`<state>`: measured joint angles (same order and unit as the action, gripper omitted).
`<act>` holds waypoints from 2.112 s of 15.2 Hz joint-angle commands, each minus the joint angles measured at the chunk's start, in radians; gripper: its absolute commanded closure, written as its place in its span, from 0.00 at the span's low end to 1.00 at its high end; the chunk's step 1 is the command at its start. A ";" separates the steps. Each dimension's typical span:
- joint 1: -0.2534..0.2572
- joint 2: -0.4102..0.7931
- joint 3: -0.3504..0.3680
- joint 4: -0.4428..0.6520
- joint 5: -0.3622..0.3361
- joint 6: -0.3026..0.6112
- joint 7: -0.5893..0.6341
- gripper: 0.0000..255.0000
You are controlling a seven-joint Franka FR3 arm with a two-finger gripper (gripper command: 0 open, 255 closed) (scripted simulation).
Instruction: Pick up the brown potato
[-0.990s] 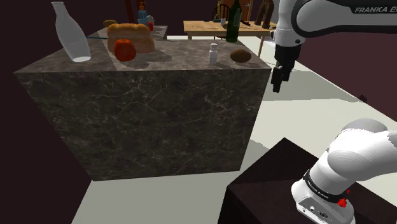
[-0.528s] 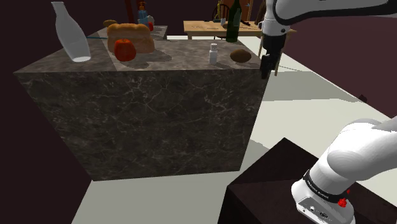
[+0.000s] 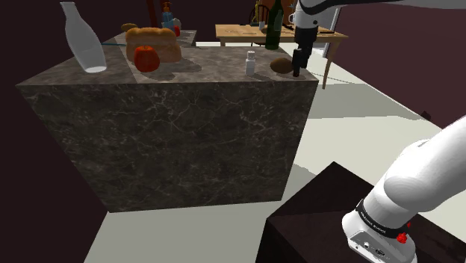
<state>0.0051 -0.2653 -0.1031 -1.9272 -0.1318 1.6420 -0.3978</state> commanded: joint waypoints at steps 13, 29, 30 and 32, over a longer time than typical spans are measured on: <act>-0.031 0.428 -0.051 0.515 0.102 -0.047 -0.198 0.00; -0.029 0.413 -0.050 0.432 0.099 0.021 -0.193 1.00; -0.030 0.415 -0.051 0.449 0.100 0.006 -0.194 1.00; -0.030 0.422 -0.051 0.485 0.101 -0.023 -0.196 1.00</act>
<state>-0.0245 0.1510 -0.1537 -1.4636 -0.0318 1.6353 -0.5927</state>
